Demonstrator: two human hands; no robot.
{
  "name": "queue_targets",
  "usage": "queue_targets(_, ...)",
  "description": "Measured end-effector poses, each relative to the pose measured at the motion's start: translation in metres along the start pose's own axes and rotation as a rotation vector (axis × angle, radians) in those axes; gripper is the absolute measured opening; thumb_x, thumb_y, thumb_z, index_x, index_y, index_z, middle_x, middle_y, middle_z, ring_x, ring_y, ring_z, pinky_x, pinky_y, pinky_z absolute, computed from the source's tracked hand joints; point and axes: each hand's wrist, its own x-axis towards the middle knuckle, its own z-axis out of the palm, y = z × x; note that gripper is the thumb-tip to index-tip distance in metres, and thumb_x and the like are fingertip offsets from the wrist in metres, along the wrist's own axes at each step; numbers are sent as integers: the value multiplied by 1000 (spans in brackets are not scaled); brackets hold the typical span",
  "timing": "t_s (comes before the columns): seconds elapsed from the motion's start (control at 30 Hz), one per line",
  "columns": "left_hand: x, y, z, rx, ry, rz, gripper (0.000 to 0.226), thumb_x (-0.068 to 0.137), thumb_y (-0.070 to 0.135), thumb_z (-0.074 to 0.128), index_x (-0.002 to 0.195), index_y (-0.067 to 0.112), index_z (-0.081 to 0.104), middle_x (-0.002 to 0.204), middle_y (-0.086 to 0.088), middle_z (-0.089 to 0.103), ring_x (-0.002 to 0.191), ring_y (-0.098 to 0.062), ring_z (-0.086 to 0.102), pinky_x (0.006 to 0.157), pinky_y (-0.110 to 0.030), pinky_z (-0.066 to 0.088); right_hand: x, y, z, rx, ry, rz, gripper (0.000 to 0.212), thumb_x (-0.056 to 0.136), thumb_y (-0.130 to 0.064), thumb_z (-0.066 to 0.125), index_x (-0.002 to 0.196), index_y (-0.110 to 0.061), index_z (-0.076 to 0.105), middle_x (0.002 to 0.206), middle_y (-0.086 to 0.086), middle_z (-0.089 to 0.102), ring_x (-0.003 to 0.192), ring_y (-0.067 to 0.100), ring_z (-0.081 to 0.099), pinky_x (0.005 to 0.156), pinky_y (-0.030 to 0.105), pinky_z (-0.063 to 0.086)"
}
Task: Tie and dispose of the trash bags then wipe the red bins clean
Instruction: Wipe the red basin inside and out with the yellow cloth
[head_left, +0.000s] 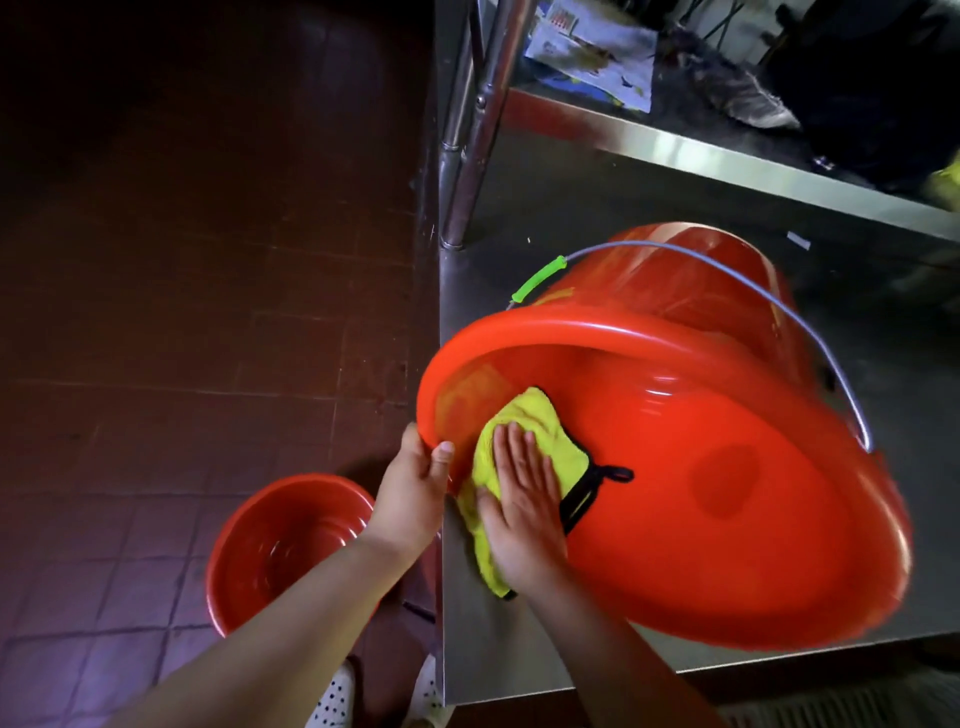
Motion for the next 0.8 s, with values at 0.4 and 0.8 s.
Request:
queue_targets(0.4,24,48,-24,308,-46,309,13,96,41,40,86,32,39,63,11,54,59,1,54,52,-13,37,107,86,-36,90,6,178,64,94,-15,49,149,-11,17,159,8,12,146,21,11,118,31,6)
queue_targets(0.8,17,-8,2,133,-108,-27,23,97,23,48,119,24,43,97,19,59,93,-2,55,81,-19,38,108,74,-25,-28,-2,303,67,96,-50,37,151,-28,6,160,-3,2,147,17,0,117,39,1)
